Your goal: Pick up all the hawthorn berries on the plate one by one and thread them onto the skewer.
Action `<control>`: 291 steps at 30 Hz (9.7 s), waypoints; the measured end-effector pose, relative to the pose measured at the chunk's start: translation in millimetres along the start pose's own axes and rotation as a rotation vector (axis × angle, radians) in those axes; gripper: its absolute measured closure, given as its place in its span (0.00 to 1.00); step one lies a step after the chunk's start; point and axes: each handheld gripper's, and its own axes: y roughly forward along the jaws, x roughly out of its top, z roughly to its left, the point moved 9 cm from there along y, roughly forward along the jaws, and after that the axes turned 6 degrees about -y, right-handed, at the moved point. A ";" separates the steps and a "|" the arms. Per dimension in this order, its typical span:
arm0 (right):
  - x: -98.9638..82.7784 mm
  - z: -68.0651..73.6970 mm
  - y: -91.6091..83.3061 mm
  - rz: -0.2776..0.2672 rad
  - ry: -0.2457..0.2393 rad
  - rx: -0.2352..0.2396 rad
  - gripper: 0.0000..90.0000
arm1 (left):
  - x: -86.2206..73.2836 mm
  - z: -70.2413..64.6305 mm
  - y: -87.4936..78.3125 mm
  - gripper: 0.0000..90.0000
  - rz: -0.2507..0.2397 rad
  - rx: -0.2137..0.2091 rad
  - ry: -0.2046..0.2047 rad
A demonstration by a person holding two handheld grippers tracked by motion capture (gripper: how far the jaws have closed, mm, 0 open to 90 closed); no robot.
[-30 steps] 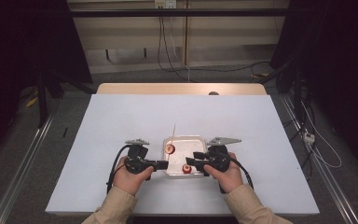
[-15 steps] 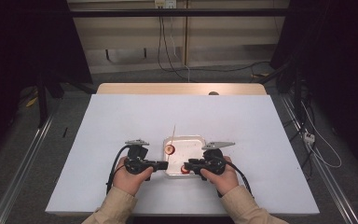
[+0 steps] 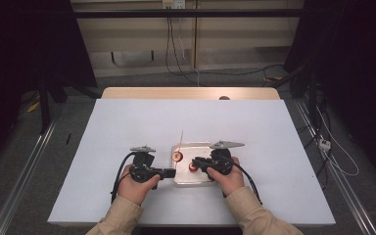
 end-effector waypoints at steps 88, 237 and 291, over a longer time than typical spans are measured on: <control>12.2 -10.9 -17.9 -0.122 0.173 0.026 0.83 | -21.4 -4.7 11.5 1.00 0.148 -0.002 0.016; 46.4 16.5 -35.5 -0.288 0.242 0.147 0.58 | -9.3 -18.8 22.2 1.00 0.081 -0.020 0.012; -22.2 -12.5 -37.0 0.106 -0.194 -0.074 0.68 | -11.1 -8.3 7.8 1.00 0.067 0.007 0.028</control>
